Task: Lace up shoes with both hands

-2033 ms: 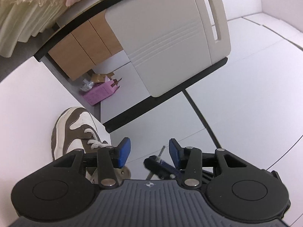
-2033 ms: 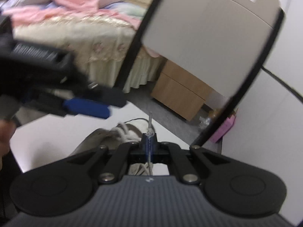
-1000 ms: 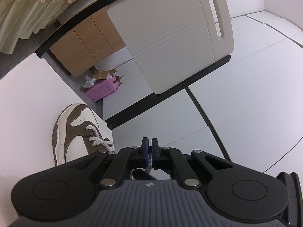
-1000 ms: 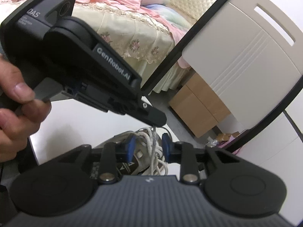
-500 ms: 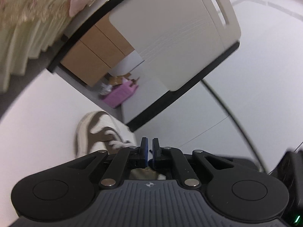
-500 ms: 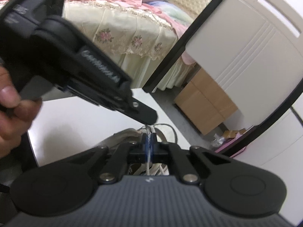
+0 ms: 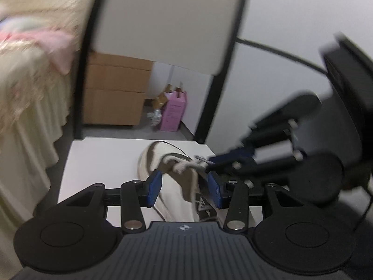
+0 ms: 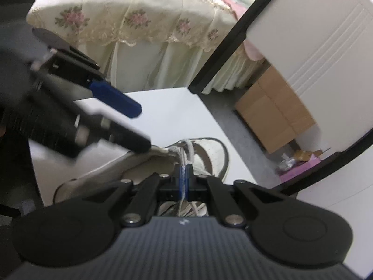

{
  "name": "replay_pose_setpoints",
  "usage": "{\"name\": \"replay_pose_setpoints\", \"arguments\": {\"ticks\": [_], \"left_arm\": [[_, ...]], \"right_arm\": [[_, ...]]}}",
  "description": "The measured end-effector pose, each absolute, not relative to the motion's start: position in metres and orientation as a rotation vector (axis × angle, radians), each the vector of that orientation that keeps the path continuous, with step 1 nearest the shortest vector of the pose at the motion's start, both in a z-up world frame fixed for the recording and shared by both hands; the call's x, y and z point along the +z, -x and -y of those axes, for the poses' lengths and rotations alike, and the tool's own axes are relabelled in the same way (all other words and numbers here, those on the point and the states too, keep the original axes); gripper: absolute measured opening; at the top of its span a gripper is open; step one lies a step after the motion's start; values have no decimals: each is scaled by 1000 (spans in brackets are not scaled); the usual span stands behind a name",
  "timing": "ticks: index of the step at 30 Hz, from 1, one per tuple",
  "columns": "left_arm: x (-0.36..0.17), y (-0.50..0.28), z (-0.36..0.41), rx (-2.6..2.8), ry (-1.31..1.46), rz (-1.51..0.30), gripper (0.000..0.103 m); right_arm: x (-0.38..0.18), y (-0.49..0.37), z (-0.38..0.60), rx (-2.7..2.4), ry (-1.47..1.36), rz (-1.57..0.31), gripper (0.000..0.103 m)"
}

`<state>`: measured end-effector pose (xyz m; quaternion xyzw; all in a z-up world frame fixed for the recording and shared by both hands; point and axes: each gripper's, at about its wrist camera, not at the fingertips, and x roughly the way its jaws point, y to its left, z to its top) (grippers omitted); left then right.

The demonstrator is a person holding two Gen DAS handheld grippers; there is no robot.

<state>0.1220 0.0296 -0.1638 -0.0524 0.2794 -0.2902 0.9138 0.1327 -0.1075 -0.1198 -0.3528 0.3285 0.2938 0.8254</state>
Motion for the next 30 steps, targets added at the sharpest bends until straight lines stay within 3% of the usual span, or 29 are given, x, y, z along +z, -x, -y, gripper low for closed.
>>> {"name": "replay_pose_setpoints", "arguments": {"ticks": [6, 11, 20, 30], "left_arm": [[-181, -135, -25, -569, 95, -642, 41], [-192, -146, -45, -606, 323, -706, 24], [-229, -165, -87, -611, 857, -841, 23], [-233, -167, -90, -611, 952, -864, 23]], "right_arm": [[-125, -137, 110, 642, 726, -744, 3], [-126, -137, 110, 665, 697, -755, 3], [-137, -134, 104, 682, 703, -749, 3], [-139, -134, 101, 681, 692, -726, 3]]}}
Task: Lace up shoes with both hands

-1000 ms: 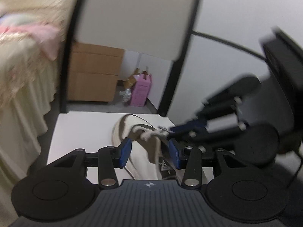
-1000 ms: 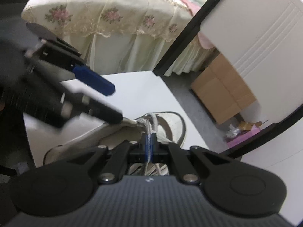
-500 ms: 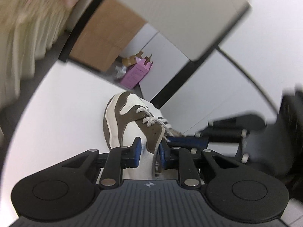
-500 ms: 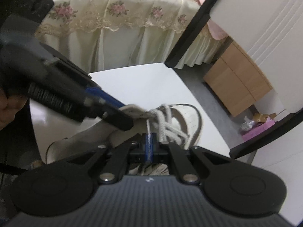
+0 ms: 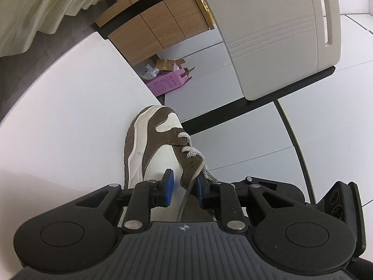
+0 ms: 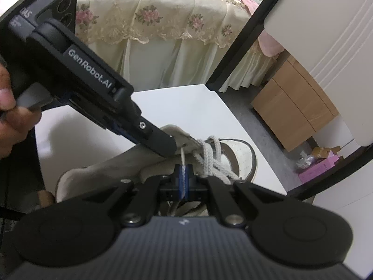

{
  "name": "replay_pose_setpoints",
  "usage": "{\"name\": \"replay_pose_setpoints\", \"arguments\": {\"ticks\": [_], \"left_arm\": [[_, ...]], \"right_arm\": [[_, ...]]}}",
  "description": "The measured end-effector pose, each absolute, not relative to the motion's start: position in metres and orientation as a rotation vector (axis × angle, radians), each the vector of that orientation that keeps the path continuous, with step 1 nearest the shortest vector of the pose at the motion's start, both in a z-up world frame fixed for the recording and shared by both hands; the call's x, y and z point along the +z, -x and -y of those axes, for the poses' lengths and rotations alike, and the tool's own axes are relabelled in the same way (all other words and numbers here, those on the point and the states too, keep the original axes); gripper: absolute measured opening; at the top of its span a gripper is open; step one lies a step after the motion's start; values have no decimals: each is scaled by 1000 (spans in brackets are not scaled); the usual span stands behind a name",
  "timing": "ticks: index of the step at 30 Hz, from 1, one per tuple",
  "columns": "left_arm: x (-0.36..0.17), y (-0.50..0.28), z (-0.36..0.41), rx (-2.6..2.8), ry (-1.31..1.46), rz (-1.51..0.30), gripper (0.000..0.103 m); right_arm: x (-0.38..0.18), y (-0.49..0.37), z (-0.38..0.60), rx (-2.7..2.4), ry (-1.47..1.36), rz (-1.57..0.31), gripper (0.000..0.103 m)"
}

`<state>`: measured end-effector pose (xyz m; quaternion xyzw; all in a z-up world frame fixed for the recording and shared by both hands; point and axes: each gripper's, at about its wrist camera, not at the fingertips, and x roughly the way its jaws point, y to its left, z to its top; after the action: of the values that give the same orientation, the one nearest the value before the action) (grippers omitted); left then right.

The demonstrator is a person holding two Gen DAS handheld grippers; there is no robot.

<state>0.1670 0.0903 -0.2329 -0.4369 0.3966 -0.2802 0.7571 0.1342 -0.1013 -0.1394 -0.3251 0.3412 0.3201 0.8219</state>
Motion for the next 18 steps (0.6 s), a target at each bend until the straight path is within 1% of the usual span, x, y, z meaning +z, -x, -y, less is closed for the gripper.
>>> {"name": "replay_pose_setpoints", "arguments": {"ticks": [4, 12, 14, 15, 16, 18], "left_arm": [[-232, -166, -90, -607, 944, -863, 23], [-227, -166, -88, -604, 904, -860, 24], [-220, -166, -87, -612, 864, -851, 29], [-217, -166, -87, -616, 843, -846, 36], [-214, -165, -89, -617, 835, -829, 45], [-212, -164, -94, -614, 851, -805, 48]], "right_arm": [[-140, -138, 103, 666, 647, -734, 3], [-141, -140, 99, 664, 644, -733, 3], [-141, -140, 99, 670, 637, -729, 3], [-140, -140, 99, 680, 634, -729, 3], [-140, -139, 100, 692, 630, -729, 3], [-138, -137, 100, 696, 623, -720, 3]]}}
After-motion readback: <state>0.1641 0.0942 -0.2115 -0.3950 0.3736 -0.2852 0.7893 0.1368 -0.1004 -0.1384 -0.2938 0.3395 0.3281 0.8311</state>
